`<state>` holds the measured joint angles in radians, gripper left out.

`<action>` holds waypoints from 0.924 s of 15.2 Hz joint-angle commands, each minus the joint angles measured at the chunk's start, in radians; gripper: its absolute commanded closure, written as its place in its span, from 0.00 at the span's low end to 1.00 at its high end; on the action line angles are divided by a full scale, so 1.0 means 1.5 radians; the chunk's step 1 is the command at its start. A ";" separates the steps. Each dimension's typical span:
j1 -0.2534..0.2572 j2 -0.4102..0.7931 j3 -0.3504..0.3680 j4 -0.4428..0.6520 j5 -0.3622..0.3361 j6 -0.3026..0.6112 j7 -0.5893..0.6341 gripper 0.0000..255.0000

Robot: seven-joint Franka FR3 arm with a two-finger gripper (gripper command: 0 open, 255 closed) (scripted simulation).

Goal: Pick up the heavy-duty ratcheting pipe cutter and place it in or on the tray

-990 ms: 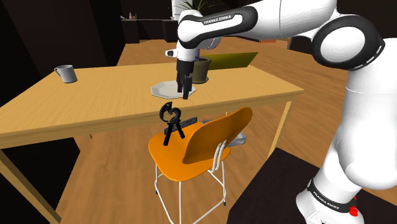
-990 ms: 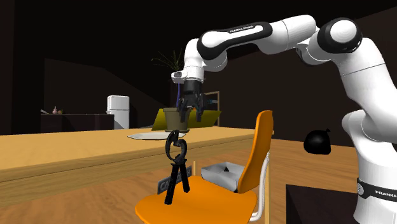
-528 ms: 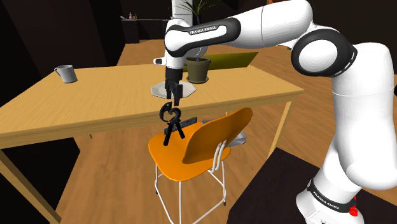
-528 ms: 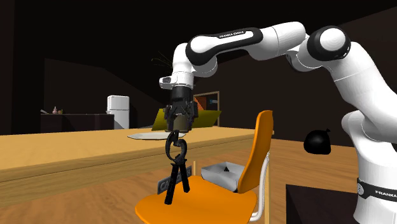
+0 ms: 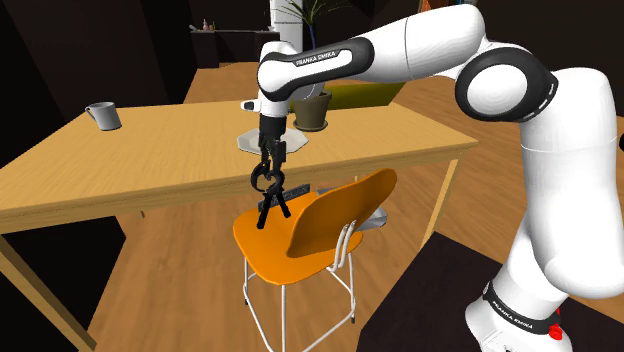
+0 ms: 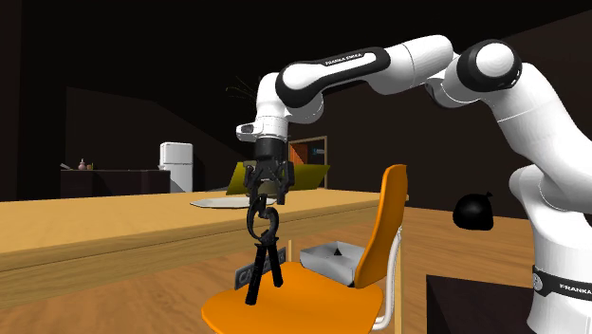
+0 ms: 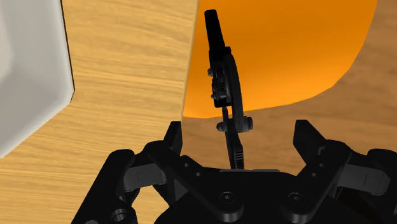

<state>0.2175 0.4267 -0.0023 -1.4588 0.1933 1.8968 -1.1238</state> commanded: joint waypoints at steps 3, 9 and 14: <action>0.000 0.000 0.000 0.000 0.000 0.000 0.000 0.00; 0.000 0.000 0.000 0.000 0.000 0.000 0.000 1.00; 0.000 -0.001 0.000 0.007 0.000 -0.008 0.001 1.00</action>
<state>0.2178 0.4252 -0.0022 -1.4558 0.1930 1.8928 -1.1225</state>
